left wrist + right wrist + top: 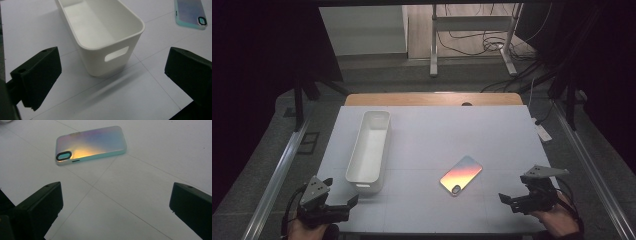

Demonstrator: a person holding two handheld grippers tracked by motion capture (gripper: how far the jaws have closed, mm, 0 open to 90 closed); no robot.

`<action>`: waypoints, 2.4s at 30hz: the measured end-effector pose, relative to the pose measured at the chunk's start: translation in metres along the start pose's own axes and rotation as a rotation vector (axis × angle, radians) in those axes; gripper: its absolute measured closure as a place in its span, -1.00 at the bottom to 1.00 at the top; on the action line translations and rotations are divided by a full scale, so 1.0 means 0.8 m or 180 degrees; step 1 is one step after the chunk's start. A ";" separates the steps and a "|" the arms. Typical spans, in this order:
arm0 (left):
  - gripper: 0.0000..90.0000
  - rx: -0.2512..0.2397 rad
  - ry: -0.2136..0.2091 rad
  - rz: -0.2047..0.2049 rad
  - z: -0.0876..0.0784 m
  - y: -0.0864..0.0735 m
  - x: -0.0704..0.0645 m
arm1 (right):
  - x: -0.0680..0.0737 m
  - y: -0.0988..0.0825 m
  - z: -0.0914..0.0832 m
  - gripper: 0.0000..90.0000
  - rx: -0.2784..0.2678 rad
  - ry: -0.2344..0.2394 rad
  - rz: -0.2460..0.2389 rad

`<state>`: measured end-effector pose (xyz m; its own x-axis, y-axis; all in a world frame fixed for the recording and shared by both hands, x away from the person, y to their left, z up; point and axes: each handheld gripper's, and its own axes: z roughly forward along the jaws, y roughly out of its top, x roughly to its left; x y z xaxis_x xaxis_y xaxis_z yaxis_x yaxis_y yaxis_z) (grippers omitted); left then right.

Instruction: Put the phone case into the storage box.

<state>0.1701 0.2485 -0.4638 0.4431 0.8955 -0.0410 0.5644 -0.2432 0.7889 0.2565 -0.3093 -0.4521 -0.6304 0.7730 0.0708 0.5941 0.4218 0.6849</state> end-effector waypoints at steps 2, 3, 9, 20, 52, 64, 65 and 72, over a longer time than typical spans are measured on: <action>-0.97 0.0000 -0.0001 -0.0003 0.000 0.000 0.000 | 0.001 0.002 0.002 -1.00 0.0004 -0.0007 -0.0028; -0.97 -0.0002 0.0002 -0.0005 0.000 0.000 0.000 | 0.002 0.004 0.003 -1.00 -0.0004 -0.0005 -0.0049; -0.97 0.0004 0.0004 0.0002 0.000 0.000 0.000 | 0.005 0.010 0.008 -1.00 0.0049 0.0003 -0.0114; -0.97 0.0007 0.0007 0.0006 0.000 0.000 0.000 | 0.007 0.018 0.018 -1.00 0.0121 0.0064 -0.0168; -0.97 0.0014 0.0013 0.0010 0.001 0.000 -0.001 | 0.030 0.050 0.067 -1.00 0.0280 0.0287 -0.0254; -0.97 0.0013 0.0010 0.0008 0.001 0.000 -0.001 | 0.038 0.067 0.086 -1.00 0.0412 0.0265 -0.0375; -0.97 0.0012 0.0010 0.0009 0.001 0.000 0.000 | 0.039 0.068 0.087 -1.00 0.0416 0.0267 -0.0392; -0.97 0.0012 0.0009 0.0010 0.001 0.000 -0.001 | 0.040 0.076 0.097 -1.00 0.0455 0.0299 -0.0419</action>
<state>0.1704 0.2479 -0.4640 0.4429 0.8958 -0.0367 0.5656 -0.2474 0.7867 0.3116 -0.2219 -0.4645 -0.7471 0.6621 0.0594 0.5642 0.5843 0.5834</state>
